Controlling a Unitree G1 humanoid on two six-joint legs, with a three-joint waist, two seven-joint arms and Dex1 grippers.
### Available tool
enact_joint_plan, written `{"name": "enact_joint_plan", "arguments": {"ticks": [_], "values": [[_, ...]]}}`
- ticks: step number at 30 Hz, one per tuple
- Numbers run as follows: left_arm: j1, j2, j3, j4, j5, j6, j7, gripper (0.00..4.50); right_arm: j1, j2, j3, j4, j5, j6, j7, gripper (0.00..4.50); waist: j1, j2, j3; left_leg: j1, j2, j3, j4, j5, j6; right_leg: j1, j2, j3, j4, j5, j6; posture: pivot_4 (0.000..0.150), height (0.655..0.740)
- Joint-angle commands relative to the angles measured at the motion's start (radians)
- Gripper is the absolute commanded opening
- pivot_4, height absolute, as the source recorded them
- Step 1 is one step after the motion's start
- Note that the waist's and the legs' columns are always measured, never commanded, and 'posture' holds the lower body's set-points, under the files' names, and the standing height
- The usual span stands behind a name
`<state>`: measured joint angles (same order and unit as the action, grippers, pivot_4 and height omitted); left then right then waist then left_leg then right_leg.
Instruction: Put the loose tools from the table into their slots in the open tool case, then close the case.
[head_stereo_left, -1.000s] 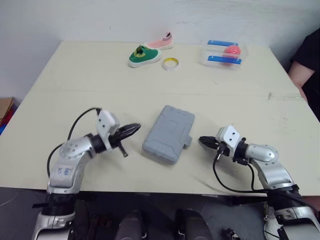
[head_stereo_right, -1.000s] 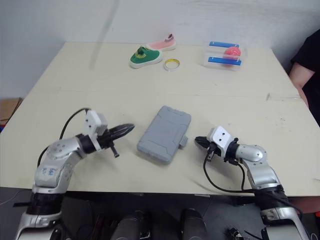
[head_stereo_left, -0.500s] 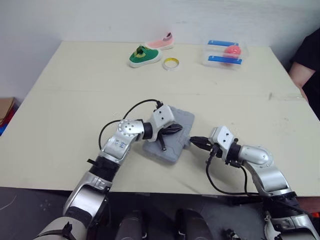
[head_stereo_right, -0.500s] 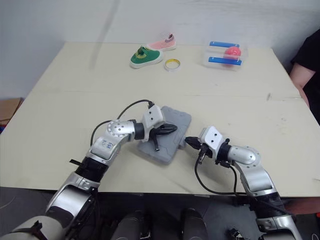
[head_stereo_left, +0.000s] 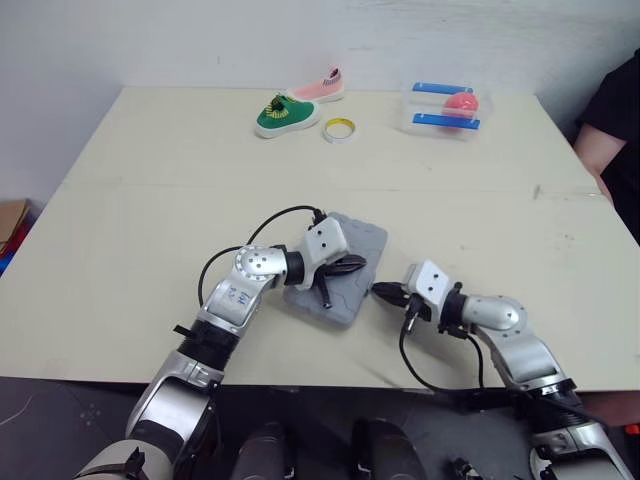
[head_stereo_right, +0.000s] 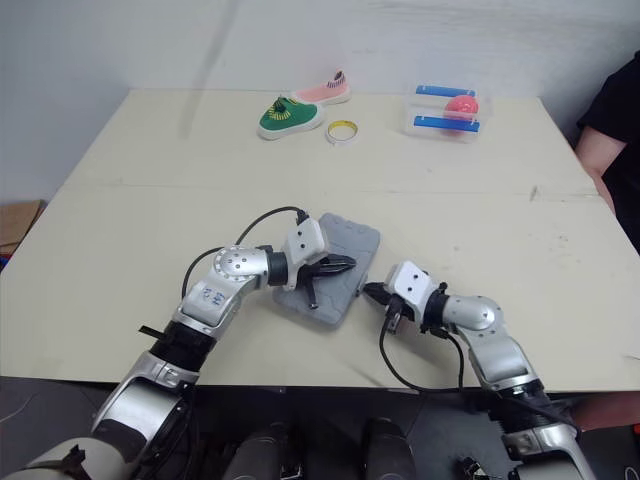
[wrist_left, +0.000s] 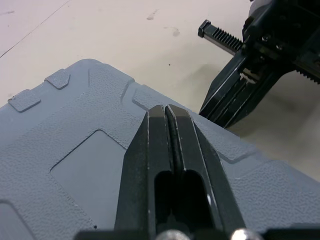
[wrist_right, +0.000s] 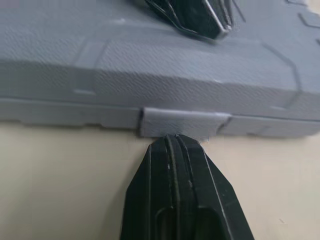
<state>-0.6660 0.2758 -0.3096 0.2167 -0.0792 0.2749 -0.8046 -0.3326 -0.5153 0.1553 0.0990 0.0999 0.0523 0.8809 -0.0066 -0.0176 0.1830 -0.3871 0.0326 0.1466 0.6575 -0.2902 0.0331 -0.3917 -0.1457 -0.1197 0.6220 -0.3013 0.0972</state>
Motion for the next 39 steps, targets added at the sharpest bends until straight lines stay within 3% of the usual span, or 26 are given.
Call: {"name": "enact_joint_plan", "arguments": {"ticks": [1, 15, 19, 22, 27, 31, 33, 38, 39], "values": [[0.057, 0.018, -0.049, 0.076, 0.043, 0.051, -0.024, 0.00, -0.051, 0.037, 0.018, 0.005, 0.006, -0.017, 0.004, 0.06, -0.003, 0.000, -0.001, 0.000, 0.000, 0.000, 0.000, 0.000, 0.000, 0.000, 0.000, 0.000, 0.000, 0.000, 0.000, 0.150, 0.7400], [0.068, 0.030, -0.016, 0.112, 0.042, 0.012, -0.034, 0.00, -0.167, 0.067, 0.033, 0.141, -0.029, -0.074, 0.059, 0.06, -0.027, 0.002, -0.009, 0.003, 0.001, 0.000, -0.001, 0.001, -0.001, 0.001, 0.001, 0.001, 0.002, 0.000, 0.000, 0.150, 0.7400], [0.096, 0.030, 0.134, 0.002, -0.088, -0.112, -0.055, 0.00, -0.148, 0.000, -0.033, 0.105, 0.035, -0.125, 0.131, 0.06, -0.030, 0.004, -0.008, 0.002, 0.001, 0.001, -0.002, 0.001, -0.002, -0.001, 0.000, 0.004, 0.002, 0.000, 0.000, 0.150, 0.7400], [0.133, 0.094, 0.261, -0.111, -0.169, -0.243, -0.097, 0.00, -0.108, -0.079, -0.109, 0.071, 0.139, -0.160, 0.241, 0.06, -0.026, 0.005, -0.005, 0.000, 0.001, 0.001, -0.006, 0.002, -0.003, -0.003, 0.000, 0.006, 0.000, -0.001, -0.001, 0.150, 0.7400], [0.209, 0.228, 0.423, -0.225, -0.282, -0.171, -0.105, 0.00, -0.100, -0.203, -0.192, 0.080, 0.229, -0.198, 0.378, 0.06, -0.020, 0.004, -0.001, -0.002, 0.000, 0.000, -0.006, 0.001, -0.001, -0.004, 0.000, 0.002, -0.002, -0.001, -0.001, 0.150, 0.7400], [0.370, 0.431, 0.585, -0.235, -0.267, -0.124, -0.117, 1.10, -0.100, -0.322, -0.294, 0.117, 0.294, -0.171, 0.452, 1.30, -0.025, 0.006, 0.001, -0.002, -0.002, 0.001, -0.006, 0.000, 0.001, -0.003, -0.002, 0.001, -0.003, 0.000, 0.000, 0.150, 0.7400], [0.439, 0.494, 0.657, -0.221, -0.256, -0.110, -0.095, 2.07, -0.091, -0.360, -0.326, 0.136, 0.289, -0.209, 0.466, 2.32, -0.022, 0.005, 0.002, -0.002, -0.002, 0.002, -0.007, 0.000, 0.001, -0.004, -0.001, 0.000, -0.004, 0.000, 0.000, 0.150, 0.7400], [0.548, 0.560, 0.754, -0.215, -0.242, -0.098, -0.052, 4.12, -0.116, -0.444, -0.354, 0.218, 0.250, -0.279, 0.505, 4.50, -0.017, 0.004, 0.004, -0.002, -0.002, 0.000, -0.008, -0.003, -0.005, -0.004, -0.003, 0.003, -0.004, 0.000, 0.000, 0.150, 0.7400], [0.563, 0.565, 0.767, -0.215, -0.243, -0.105, -0.053, 4.42, -0.135, -0.454, -0.362, 0.240, 0.249, -0.282, 0.501, 4.50, -0.015, 0.004, 0.004, -0.002, -0.002, 0.000, -0.008, -0.003, -0.005, -0.004, -0.003, 0.004, -0.004, 0.000, 0.000, 0.150, 0.7400]]}}
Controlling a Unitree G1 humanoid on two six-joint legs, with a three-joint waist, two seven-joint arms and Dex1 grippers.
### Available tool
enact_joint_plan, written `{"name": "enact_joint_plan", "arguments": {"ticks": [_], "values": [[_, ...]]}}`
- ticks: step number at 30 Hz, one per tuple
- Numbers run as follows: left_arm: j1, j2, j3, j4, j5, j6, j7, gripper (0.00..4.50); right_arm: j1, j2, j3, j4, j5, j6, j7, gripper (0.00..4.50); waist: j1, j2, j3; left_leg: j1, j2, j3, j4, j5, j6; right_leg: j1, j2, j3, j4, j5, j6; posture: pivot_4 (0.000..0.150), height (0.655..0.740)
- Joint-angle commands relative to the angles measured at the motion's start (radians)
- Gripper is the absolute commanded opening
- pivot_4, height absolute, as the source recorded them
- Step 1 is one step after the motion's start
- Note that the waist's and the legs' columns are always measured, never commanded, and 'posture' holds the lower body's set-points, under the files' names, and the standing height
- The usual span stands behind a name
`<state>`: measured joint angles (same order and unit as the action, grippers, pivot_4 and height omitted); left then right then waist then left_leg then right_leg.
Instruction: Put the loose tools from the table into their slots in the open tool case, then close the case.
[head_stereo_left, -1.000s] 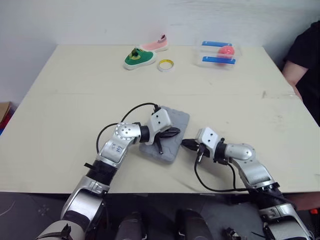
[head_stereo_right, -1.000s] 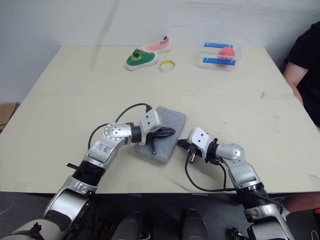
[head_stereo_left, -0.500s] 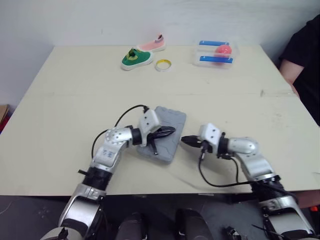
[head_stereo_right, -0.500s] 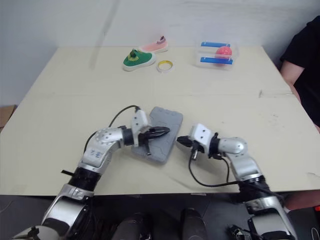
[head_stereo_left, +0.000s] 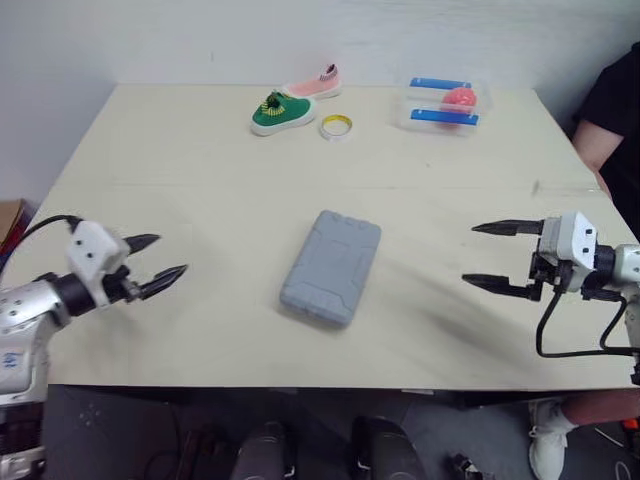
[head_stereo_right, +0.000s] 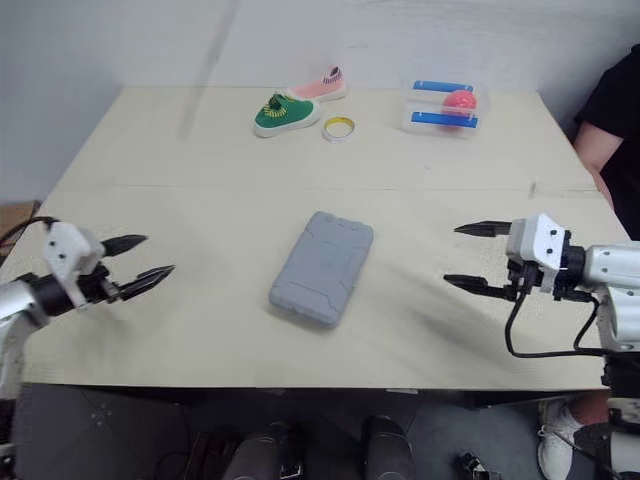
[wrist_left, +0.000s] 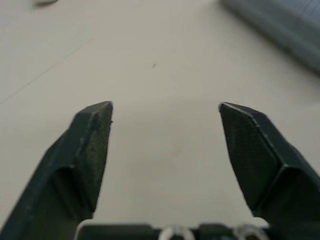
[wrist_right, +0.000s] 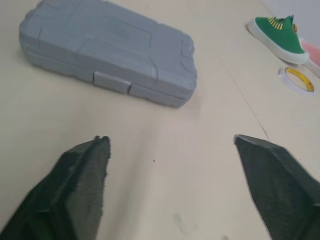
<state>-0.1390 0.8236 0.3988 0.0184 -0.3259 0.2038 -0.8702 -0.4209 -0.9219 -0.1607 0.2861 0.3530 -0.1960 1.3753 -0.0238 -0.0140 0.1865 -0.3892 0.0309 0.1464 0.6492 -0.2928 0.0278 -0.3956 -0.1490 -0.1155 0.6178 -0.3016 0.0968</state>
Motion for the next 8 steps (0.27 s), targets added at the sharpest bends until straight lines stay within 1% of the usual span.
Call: {"name": "enact_joint_plan", "arguments": {"ticks": [1, 4, 8], "values": [[0.055, 0.020, 0.068, -0.025, 0.008, -0.032, 0.020, 4.42, -0.067, -0.059, -0.048, 0.068, -0.006, -0.029, 0.004, 4.50, 0.002, 0.000, 0.000, 0.000, 0.000, 0.000, 0.000, 0.000, 0.000, 0.000, 0.000, 0.001, 0.000, 0.000, 0.000, 0.150, 0.7400], [0.087, 0.017, 0.074, -0.048, 0.014, -0.046, 0.028, 4.42, -0.097, -0.069, -0.039, 0.086, -0.008, -0.029, 0.013, 4.50, -0.004, 0.002, 0.002, 0.000, 0.000, 0.001, -0.001, 0.000, 0.000, -0.001, -0.001, 0.003, 0.000, 0.000, 0.000, 0.150, 0.7400], [0.100, 0.007, 0.076, -0.064, -0.009, -0.056, 0.031, 4.42, -0.114, -0.052, -0.016, 0.079, -0.010, -0.023, 0.004, 4.50, -0.004, 0.002, 0.003, -0.001, 0.002, 0.001, -0.003, 0.000, -0.005, -0.003, 0.002, 0.001, 0.000, -0.001, -0.003, 0.150, 0.7400]]}}
